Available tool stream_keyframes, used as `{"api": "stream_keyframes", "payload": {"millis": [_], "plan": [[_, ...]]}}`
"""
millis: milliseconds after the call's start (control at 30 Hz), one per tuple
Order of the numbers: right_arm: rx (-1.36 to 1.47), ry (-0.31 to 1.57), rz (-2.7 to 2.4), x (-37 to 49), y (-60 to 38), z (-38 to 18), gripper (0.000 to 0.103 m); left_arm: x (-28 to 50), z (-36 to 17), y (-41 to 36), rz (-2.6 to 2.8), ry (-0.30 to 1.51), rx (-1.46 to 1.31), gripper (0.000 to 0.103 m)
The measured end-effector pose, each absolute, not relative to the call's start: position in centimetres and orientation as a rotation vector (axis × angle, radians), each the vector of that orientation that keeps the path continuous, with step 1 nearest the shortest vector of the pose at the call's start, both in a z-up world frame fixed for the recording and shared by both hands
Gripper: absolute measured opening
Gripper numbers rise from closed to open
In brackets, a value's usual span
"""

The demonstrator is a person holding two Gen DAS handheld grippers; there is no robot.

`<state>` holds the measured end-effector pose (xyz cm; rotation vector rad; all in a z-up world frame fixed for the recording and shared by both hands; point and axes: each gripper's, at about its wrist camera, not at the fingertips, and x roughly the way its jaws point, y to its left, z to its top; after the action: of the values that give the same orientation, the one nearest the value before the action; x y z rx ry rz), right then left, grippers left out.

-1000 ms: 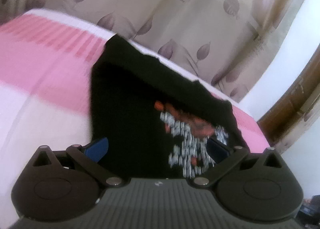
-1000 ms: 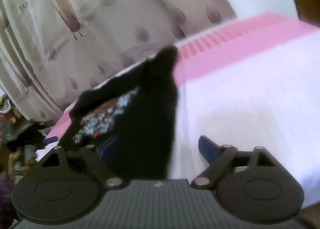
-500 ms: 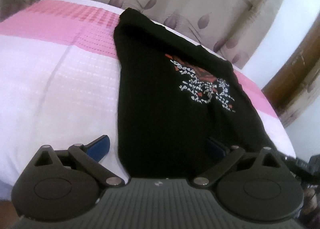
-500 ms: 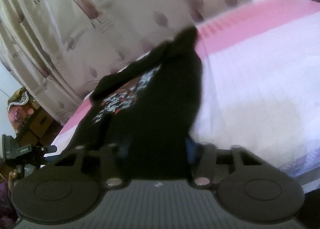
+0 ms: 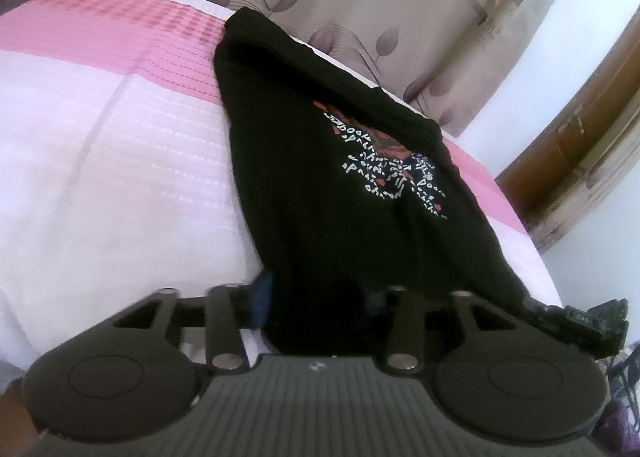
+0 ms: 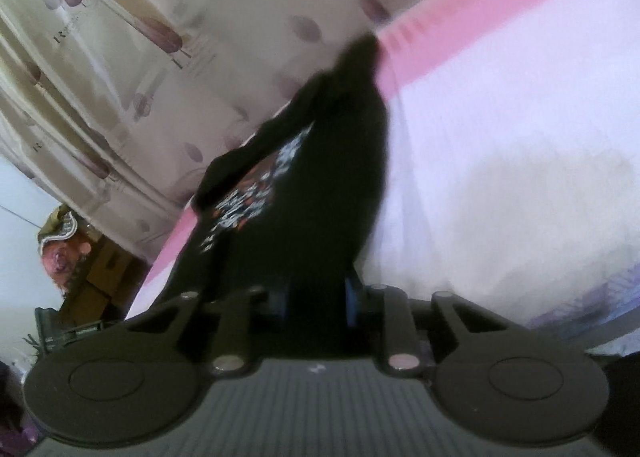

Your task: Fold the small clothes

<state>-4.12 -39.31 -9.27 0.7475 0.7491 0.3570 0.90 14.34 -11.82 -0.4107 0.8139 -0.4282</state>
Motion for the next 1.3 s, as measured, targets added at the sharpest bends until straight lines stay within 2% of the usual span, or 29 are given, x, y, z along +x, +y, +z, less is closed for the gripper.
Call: {"api": "stream_keyframes", "payload": {"millis": [33,100,167,267,300,333,367,400,500,667,800,900,967,1000,1033,1100,1167,1200,1233,1267,1300], "plan": [[0.758,0.752,0.363,-4.1,-39.4,-9.4,0.026,1.0,-11.7,14.6,-0.443,0.82,-0.423,0.079],[0.785,0.751,0.372,-4.1,-39.7,-9.6,0.026,1.3,-11.4,14.4,-0.463,0.839,-0.428,0.1],[0.803,0.742,0.391,-4.1,-39.6,-10.0,0.026,1.5,-11.3,13.8,-0.456,0.844,-0.401,0.103],[0.795,0.724,0.394,-3.7,-39.0,-10.0,0.026,1.8,-11.2,12.4,-0.44,0.835,-0.346,0.1],[0.78,0.722,0.393,-3.6,-38.7,-9.9,0.025,1.9,-11.2,12.0,-0.436,0.83,-0.338,0.087],[0.761,0.724,0.39,-3.5,-38.4,-9.8,0.024,2.0,-11.3,11.6,-0.445,0.833,-0.336,0.053],[0.749,0.722,0.391,-3.5,-38.1,-9.7,0.024,2.3,-11.5,11.2,-0.443,0.852,-0.335,0.029],[0.745,0.725,0.391,-3.5,-37.9,-9.7,0.022,2.6,-11.9,11.0,-0.428,0.876,-0.347,0.018],[0.731,0.73,0.37,-3.4,-37.7,-9.7,0.011,2.3,-12.2,11.0,-0.413,0.842,-0.387,0.018],[0.823,0.65,0.389,-4.0,-38.9,-8.9,0.01,0.6,-10.2,10.8,-0.347,0.733,-0.29,0.018],[0.799,0.659,0.371,-4.0,-39.5,-8.7,0.01,0.9,-9.4,11.5,-0.326,0.739,-0.281,0.018],[0.765,0.721,0.358,-3.7,-39.0,-9.2,0.013,1.2,-9.7,11.3,-0.326,0.78,-0.253,0.02],[0.768,0.733,0.357,-3.6,-38.7,-9.5,0.014,1.5,-10.1,11.2,-0.335,0.802,-0.256,0.028],[0.769,0.735,0.362,-3.5,-38.6,-9.6,0.023,1.6,-10.3,11.2,-0.327,0.811,-0.254,0.044],[0.776,0.732,0.37,-3.5,-38.4,-9.7,0.027,1.7,-10.5,11.2,-0.317,0.824,-0.257,0.065],[0.774,0.729,0.372,-3.4,-38.1,-9.7,0.028,1.9,-10.8,11.1,-0.318,0.828,-0.265,0.08],[0.745,0.73,0.378,-3.2,-37.5,-9.6,0.028,2.0,-10.8,10.4,-0.314,0.824,-0.233,0.077],[0.73,0.726,0.376,-3.2,-37.2,-9.5,0.028,2.0,-10.8,10.0,-0.312,0.82,-0.209,0.061],[0.719,0.724,0.375,-3.2,-37.0,-9.5,0.025,1.9,-10.8,9.6,-0.309,0.822,-0.186,0.023],[0.701,0.729,0.374,-3.1,-36.8,-9.4,0.019,2.0,-10.9,9.0,-0.298,0.832,-0.15,0.021],[0.68,0.74,0.362,-3.0,-36.6,-9.4,0.009,2.0,-10.9,8.7,-0.287,0.824,-0.135,0.02]]}}
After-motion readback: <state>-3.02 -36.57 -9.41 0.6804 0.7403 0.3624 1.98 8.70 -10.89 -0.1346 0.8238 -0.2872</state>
